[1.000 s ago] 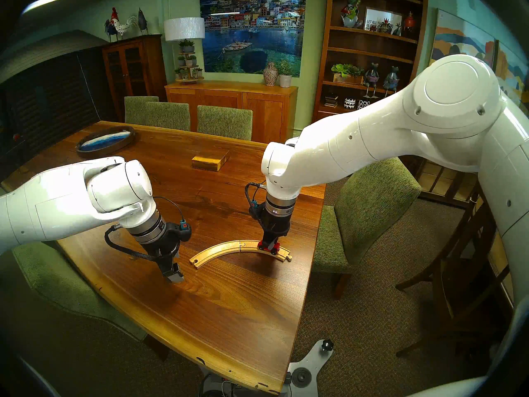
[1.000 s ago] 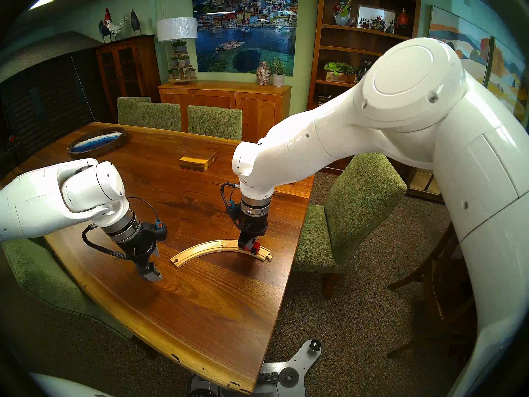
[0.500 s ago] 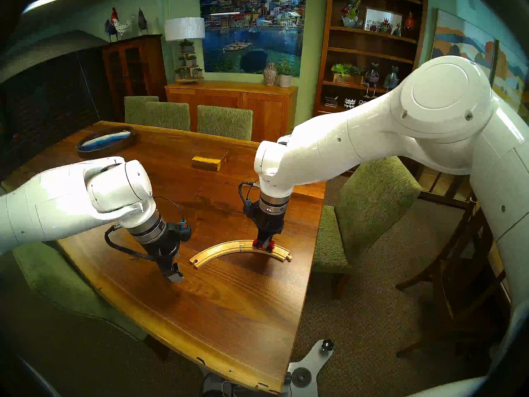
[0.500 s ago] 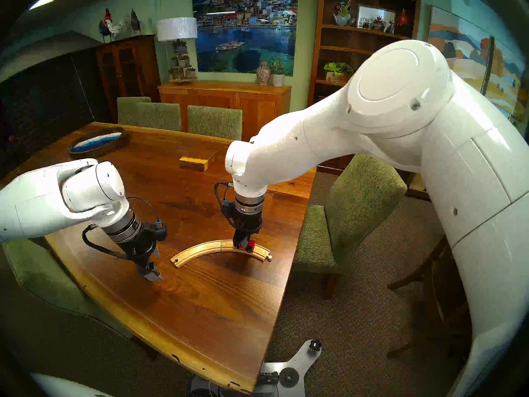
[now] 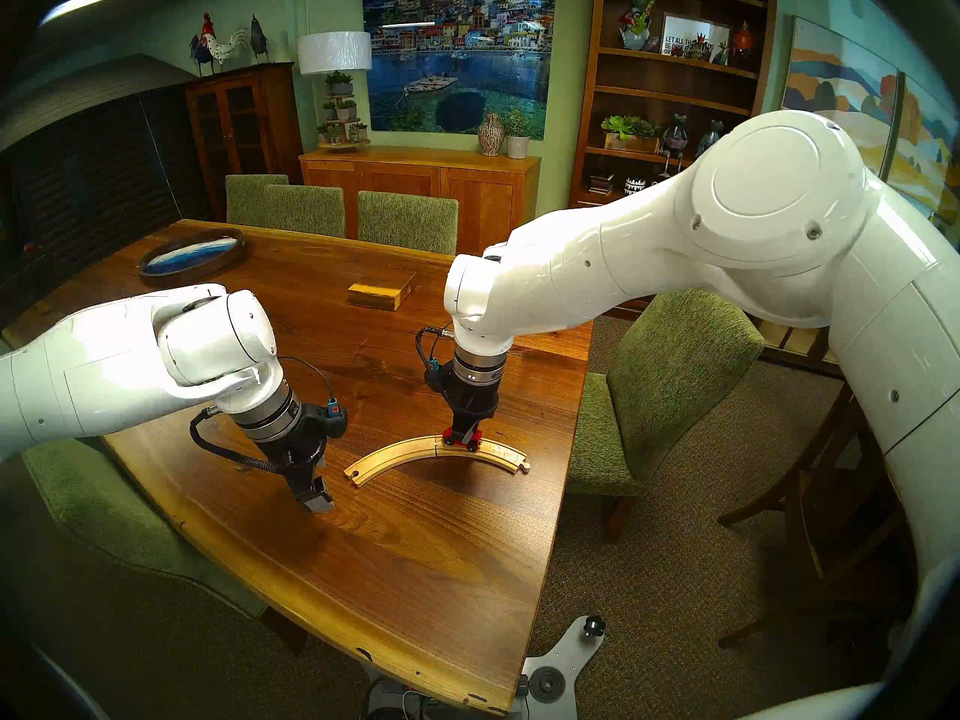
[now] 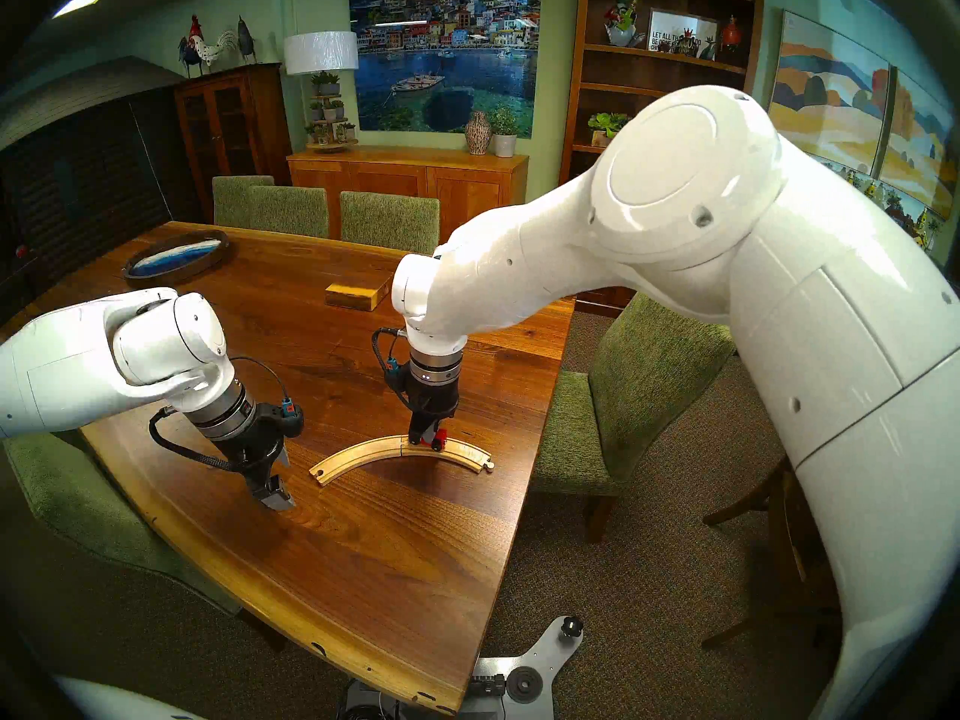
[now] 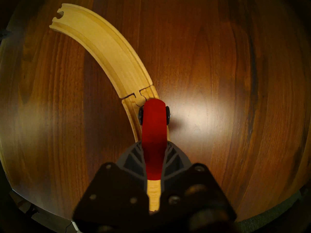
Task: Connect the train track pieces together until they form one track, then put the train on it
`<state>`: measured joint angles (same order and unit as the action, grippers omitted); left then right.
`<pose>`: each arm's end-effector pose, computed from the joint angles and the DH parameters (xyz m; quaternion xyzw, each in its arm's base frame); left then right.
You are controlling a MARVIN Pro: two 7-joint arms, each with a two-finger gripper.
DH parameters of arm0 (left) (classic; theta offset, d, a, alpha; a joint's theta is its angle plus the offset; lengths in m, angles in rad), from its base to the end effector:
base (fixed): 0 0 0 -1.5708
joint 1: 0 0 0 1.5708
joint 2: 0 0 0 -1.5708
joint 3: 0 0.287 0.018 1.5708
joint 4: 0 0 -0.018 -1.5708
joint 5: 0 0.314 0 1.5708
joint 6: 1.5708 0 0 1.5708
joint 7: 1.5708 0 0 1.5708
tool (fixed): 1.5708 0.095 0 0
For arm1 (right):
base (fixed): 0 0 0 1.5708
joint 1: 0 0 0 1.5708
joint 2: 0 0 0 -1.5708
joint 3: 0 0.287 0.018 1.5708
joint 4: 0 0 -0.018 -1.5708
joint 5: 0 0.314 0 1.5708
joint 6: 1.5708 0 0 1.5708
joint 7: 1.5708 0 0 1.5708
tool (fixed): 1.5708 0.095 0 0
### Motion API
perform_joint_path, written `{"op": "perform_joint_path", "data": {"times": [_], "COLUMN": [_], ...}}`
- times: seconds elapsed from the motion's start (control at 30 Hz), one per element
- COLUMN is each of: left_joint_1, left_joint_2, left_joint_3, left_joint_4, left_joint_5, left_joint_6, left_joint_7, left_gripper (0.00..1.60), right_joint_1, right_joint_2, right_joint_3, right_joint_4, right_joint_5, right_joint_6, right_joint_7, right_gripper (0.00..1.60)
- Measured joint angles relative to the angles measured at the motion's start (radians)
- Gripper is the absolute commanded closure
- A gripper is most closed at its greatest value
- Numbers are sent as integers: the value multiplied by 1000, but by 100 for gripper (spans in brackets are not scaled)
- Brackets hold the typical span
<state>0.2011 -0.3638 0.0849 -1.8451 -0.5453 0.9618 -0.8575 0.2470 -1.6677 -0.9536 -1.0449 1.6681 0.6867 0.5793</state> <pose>0.3742 0.0762 -0.1969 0.8442 -0.5301 0.0673 0.0413 0.4890 0.2148 -0.2082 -0.7985 -0.5999 -0.0449 0.0232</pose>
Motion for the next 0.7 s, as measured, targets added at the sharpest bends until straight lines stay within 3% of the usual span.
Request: {"op": "perform_joint_path", "data": {"times": [0.33,0.7], "left_joint_1": [0,0], "left_joint_2": [0,0], "left_joint_3": [0,0], "left_joint_4": [0,0], "left_joint_5": [0,0], "left_joint_6": [0,0], "left_joint_7": [0,0], "left_gripper": [0,0], "right_joint_1": [-16,2], "right_joint_2": [-54,-56], "right_joint_3": [-17,-14], "right_joint_4": [59,13], "right_joint_5": [-52,-66], "right_joint_6": [-25,-46], "right_joint_7": [65,55], "right_gripper": [160,160]}}
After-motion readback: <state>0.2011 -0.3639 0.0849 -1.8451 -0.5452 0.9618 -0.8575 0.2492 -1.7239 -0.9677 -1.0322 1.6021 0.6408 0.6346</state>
